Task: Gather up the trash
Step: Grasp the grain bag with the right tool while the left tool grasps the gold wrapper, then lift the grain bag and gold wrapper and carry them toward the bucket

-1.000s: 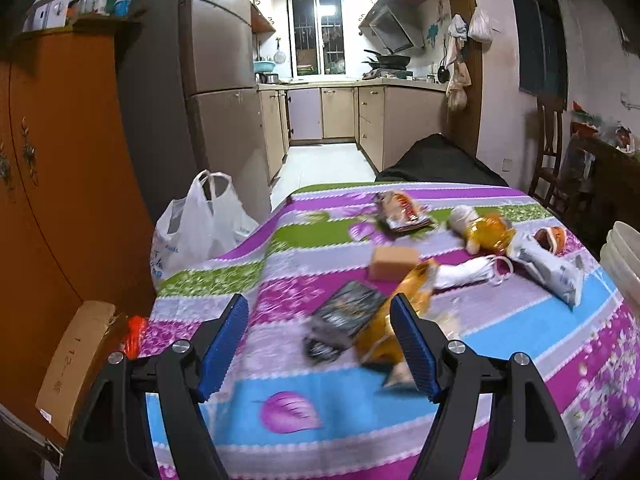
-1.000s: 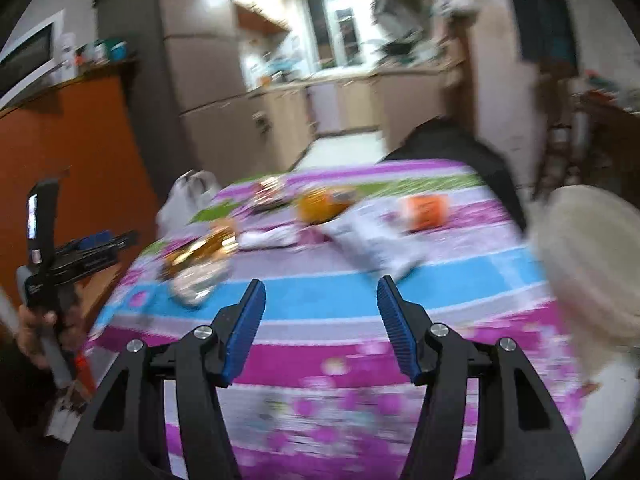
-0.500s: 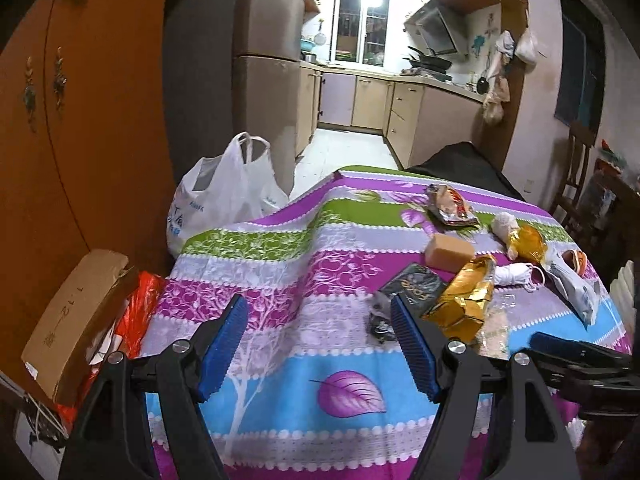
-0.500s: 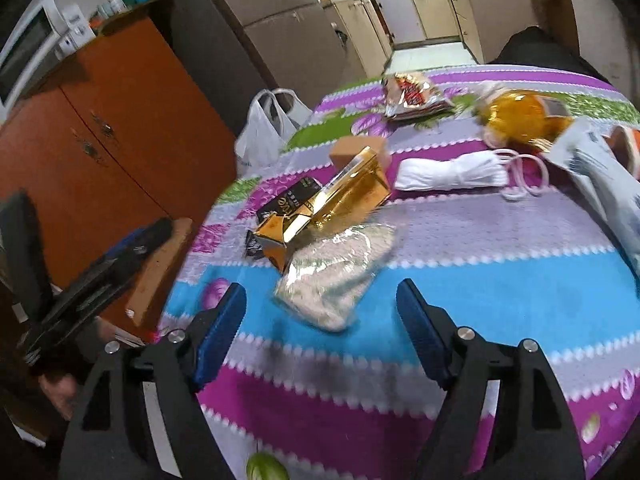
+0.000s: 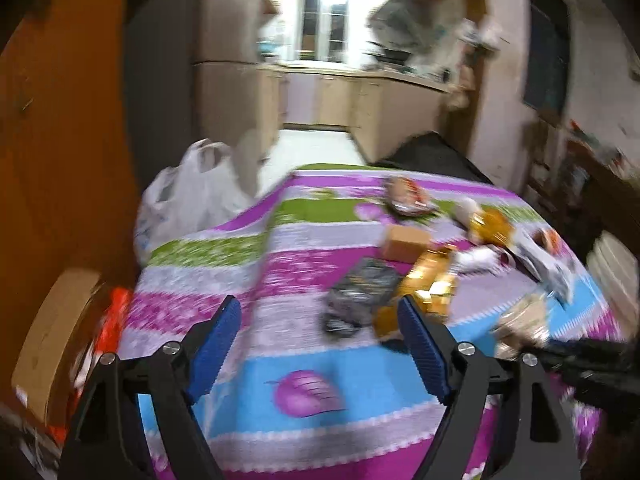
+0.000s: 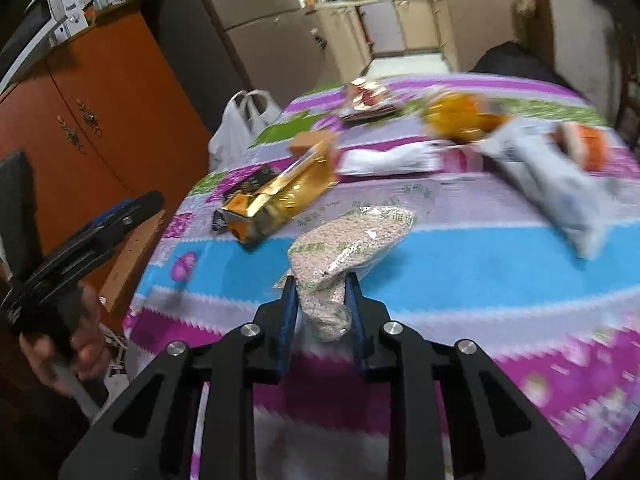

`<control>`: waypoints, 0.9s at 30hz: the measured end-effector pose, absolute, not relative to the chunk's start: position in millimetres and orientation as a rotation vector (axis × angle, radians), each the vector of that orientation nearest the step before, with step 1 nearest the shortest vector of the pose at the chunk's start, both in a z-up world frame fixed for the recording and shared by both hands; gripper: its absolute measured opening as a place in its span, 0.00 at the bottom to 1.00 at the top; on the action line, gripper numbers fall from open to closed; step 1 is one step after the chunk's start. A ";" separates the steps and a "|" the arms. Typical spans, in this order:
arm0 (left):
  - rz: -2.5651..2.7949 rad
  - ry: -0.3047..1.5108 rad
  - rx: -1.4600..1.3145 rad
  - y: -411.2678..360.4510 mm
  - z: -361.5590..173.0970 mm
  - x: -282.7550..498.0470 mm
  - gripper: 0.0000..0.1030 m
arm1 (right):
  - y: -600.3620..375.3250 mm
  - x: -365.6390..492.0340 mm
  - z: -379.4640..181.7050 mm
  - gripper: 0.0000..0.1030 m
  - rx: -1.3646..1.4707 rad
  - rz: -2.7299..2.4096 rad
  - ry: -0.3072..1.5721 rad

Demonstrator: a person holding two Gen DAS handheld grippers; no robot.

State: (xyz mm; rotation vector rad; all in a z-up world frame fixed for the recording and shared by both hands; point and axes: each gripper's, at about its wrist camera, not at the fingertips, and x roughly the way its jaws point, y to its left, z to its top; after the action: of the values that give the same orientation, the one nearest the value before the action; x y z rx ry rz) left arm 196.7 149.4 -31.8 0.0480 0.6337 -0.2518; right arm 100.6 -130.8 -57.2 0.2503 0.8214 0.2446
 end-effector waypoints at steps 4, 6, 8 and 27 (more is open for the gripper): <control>-0.368 0.596 0.232 96.2 -39.5 194.1 0.78 | -168.9 68.3 -50.7 0.22 0.285 0.151 0.790; -0.427 0.589 0.311 72.4 -46.0 192.3 0.78 | -181.9 58.9 -50.1 0.22 0.310 0.127 0.787; -0.454 0.593 0.356 57.6 -52.9 195.8 0.78 | -191.4 48.0 -50.7 0.22 0.307 0.100 0.783; -0.436 0.609 0.166 62.6 -28.8 191.0 0.32 | -202.4 29.7 -37.9 0.22 0.343 0.132 0.721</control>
State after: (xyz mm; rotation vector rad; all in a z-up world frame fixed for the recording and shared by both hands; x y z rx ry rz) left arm 191.0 62.6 -28.9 0.1657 0.6090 -0.4358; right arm 29.7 -202.4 -37.9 0.3433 0.7209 0.1321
